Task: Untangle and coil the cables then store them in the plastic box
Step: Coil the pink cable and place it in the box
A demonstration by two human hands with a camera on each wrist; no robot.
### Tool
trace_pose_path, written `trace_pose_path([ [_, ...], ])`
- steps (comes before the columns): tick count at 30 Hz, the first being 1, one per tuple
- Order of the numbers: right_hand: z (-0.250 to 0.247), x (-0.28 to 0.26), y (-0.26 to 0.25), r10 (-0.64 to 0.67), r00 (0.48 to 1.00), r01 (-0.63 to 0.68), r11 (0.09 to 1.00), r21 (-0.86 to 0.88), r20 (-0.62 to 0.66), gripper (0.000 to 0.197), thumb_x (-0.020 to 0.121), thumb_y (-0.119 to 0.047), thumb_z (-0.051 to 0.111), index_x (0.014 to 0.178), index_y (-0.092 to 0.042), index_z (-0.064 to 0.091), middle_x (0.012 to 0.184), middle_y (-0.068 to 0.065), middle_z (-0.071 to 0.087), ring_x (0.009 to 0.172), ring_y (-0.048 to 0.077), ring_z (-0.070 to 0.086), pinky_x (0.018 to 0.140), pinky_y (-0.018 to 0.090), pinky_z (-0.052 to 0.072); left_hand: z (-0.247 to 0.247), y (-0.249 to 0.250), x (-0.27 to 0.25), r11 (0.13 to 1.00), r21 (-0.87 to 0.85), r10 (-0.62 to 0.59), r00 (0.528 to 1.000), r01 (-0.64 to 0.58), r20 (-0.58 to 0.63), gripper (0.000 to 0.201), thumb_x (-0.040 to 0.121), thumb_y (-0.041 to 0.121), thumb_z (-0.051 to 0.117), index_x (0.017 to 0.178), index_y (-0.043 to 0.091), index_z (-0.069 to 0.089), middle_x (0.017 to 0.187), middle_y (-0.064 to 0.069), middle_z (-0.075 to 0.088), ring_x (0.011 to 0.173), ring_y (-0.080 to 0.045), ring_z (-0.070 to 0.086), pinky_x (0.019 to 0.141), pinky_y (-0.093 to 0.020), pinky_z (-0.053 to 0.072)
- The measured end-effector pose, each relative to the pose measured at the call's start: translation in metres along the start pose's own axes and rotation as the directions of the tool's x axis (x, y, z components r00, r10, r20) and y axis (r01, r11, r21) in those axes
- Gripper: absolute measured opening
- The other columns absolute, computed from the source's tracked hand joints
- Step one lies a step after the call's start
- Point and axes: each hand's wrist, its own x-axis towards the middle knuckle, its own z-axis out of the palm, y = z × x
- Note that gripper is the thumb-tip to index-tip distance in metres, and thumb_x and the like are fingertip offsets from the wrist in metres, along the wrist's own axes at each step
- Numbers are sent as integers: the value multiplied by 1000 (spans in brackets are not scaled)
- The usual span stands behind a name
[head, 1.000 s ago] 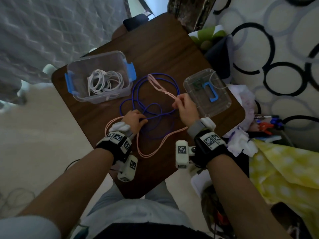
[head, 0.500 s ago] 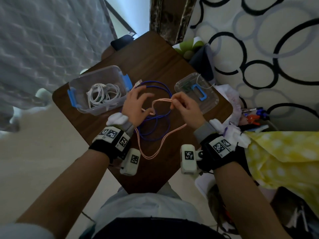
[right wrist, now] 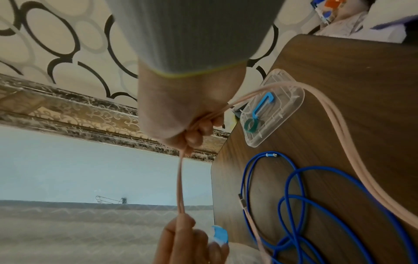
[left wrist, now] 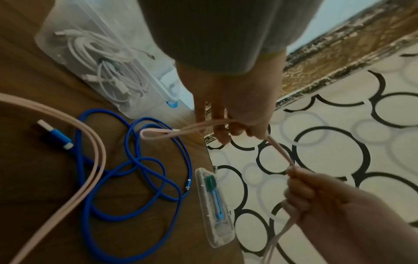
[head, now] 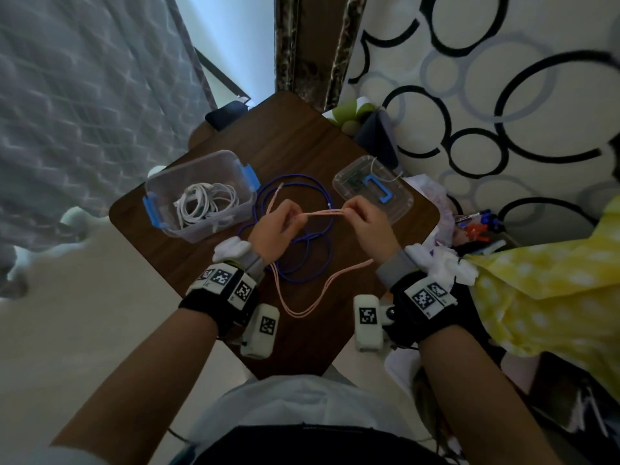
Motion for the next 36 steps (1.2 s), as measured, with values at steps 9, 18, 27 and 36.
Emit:
trace_pose_path([
  [9, -19, 14, 5, 242, 962, -269, 921, -282, -127, 17, 95, -15, 46, 104, -8, 58, 97, 4, 58, 90, 16, 52, 77, 26, 36, -28, -45, -10, 965, 259, -39, 998, 50, -51, 34, 95, 30, 40, 83, 5, 60, 79, -14, 62, 79, -30, 58, 64, -33, 35],
  [18, 33, 13, -14, -110, 957, 233, 845, -482, 270, 32, 85, -15, 57, 117, -14, 56, 119, 9, 59, 118, 24, 48, 104, 45, 33, -23, 3, 0, 980, 172, 99, 995, -100, 18, 19, 93, 14, 47, 104, 8, 62, 95, -6, 62, 83, -13, 54, 70, -19, 34],
  [27, 32, 19, -23, -22, 985, 1, 992, -124, -172, 28, 100, -30, 35, 87, -9, 47, 74, 18, 52, 65, 28, 50, 62, 42, 41, -39, -38, -18, 994, 20, -106, 994, 105, 26, 18, 95, 29, 46, 91, 19, 60, 76, -6, 61, 68, -18, 56, 69, -34, 44],
  [36, 39, 14, 14, 130, 990, -138, 945, -298, -45, 26, 100, -34, 34, 108, -16, 51, 92, 14, 61, 81, 33, 58, 69, 41, 45, -35, 7, -24, 683, -730, -106, 992, 19, -73, 22, 100, 12, 32, 87, 14, 50, 54, 9, 40, 43, 0, 32, 41, -11, 28],
])
